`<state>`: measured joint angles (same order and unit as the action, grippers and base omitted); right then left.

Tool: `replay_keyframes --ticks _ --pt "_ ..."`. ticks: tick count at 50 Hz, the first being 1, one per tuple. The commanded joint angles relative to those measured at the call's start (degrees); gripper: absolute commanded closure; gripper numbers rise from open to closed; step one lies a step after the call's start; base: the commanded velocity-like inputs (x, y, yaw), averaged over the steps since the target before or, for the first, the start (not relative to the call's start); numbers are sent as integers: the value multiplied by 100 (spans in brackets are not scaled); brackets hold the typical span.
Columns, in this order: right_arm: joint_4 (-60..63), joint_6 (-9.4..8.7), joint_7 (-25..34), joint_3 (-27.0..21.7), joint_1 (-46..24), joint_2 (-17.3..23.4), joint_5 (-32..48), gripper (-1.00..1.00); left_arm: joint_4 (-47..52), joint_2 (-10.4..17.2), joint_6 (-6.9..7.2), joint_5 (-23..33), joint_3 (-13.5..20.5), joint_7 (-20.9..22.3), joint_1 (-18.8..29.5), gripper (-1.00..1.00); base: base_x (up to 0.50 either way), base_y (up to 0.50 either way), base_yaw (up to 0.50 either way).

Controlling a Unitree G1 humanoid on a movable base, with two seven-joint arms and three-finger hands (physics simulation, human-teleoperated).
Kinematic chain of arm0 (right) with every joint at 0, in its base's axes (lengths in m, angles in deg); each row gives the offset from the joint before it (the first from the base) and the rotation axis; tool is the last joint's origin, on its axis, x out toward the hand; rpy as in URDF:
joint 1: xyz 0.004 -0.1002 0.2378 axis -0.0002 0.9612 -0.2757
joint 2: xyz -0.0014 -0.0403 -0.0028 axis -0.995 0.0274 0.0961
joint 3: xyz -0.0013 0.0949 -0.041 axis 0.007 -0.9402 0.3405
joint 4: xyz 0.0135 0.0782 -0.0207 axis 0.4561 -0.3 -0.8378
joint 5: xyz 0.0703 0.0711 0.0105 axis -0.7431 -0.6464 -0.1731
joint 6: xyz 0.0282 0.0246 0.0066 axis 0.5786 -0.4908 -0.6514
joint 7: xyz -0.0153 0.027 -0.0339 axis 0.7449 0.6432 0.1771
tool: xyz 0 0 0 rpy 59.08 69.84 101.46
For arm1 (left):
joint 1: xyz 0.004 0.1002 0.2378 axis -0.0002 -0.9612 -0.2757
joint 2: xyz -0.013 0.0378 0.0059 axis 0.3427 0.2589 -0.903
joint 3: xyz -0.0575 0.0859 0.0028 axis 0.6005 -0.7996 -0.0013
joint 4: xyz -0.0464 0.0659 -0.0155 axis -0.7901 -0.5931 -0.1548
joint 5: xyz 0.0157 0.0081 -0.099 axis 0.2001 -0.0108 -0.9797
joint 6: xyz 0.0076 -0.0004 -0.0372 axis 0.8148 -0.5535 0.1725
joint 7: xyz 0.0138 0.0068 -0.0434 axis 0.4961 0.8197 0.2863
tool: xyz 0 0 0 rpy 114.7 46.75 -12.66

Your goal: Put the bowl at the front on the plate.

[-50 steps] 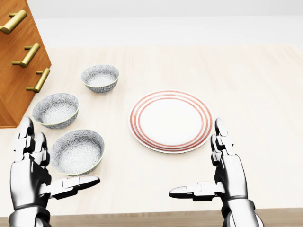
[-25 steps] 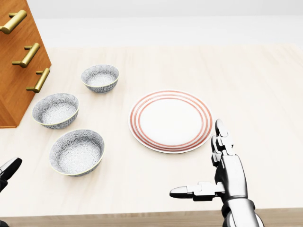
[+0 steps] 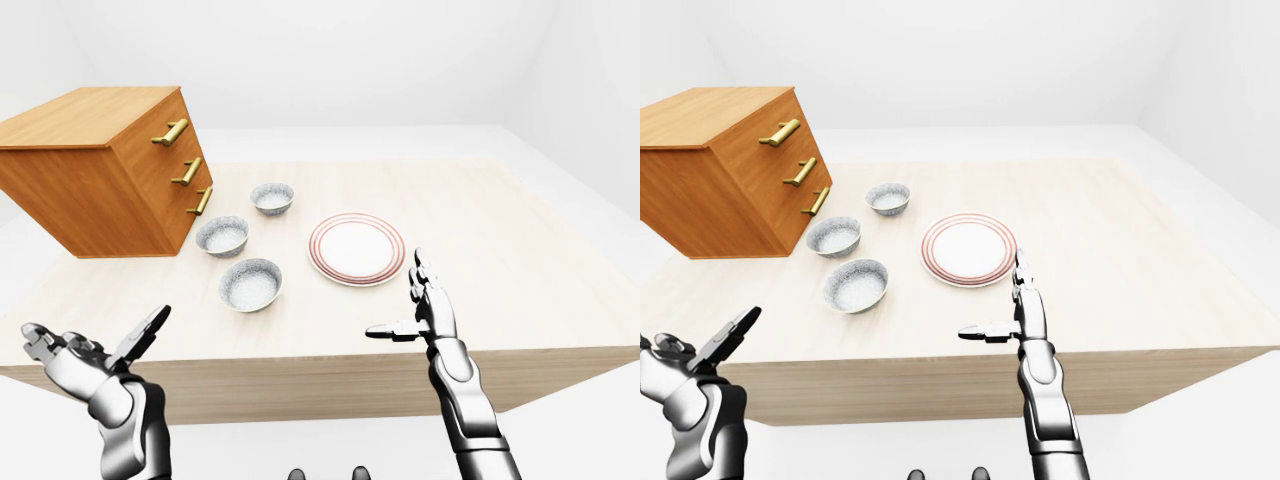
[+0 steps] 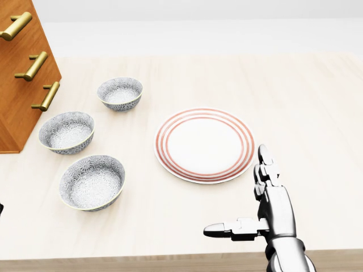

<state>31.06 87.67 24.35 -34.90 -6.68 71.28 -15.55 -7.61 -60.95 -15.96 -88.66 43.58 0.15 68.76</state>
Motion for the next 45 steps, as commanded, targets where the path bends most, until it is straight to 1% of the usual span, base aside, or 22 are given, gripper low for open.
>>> replay_keyframes --ticks 1,27,28,29,30,31,34,36,37,39,40,41,42,44,45 --pt "5 -78 -19 3 -8 2 29 -100 163 -56 0 32 72 0 -80 -100 0 0 0" --pt "5 -78 -18 1 -8 0 31 -100 165 -66 0 40 83 0 -75 -100 0 0 0" --pt "-12 -99 -50 2 -12 7 73 -100 209 -71 0 42 86 0 -100 -100 0 0 0" --pt "8 -79 -38 4 5 6 68 -100 269 -81 0 42 95 0 -131 -100 0 0 0" --pt "48 -84 -19 6 24 0 48 -100 316 -92 0 36 108 0 -152 -100 0 0 0" --pt "110 -134 -29 10 43 -6 53 -100 347 -102 0 30 120 0 -167 -100 0 0 0" --pt "163 -38 23 25 83 -3 44 -100 362 -127 0 37 144 0 -172 -100 0 0 0" --pt "205 -39 32 51 106 -11 73 -100 307 -126 0 38 140 0 -147 -100 0 0 0" --pt "136 14 42 33 87 -4 62 -100 229 -124 0 55 130 0 -114 -100 0 0 0" --pt "180 -2 44 25 100 -9 49 -100 200 -120 0 49 122 0 -109 -100 0 0 0" --pt "100 63 52 7 81 -1 36 -100 177 -118 0 47 116 0 -106 -100 0 0 0" --pt "116 43 49 11 84 -4 39 -100 160 -116 0 46 111 0 -103 -100 0 0 0" --pt "198 -36 36 25 102 -13 52 -100 140 -112 0 41 106 0 -100 -100 0 0 0" --pt "86 41 40 4 76 -2 44 -100 158 -106 0 21 99 0 -120 -100 0 0 0" --pt "119 20 -4 1 87 -3 77 -100 174 -107 0 13 100 0 -130 -100 0 0 0"
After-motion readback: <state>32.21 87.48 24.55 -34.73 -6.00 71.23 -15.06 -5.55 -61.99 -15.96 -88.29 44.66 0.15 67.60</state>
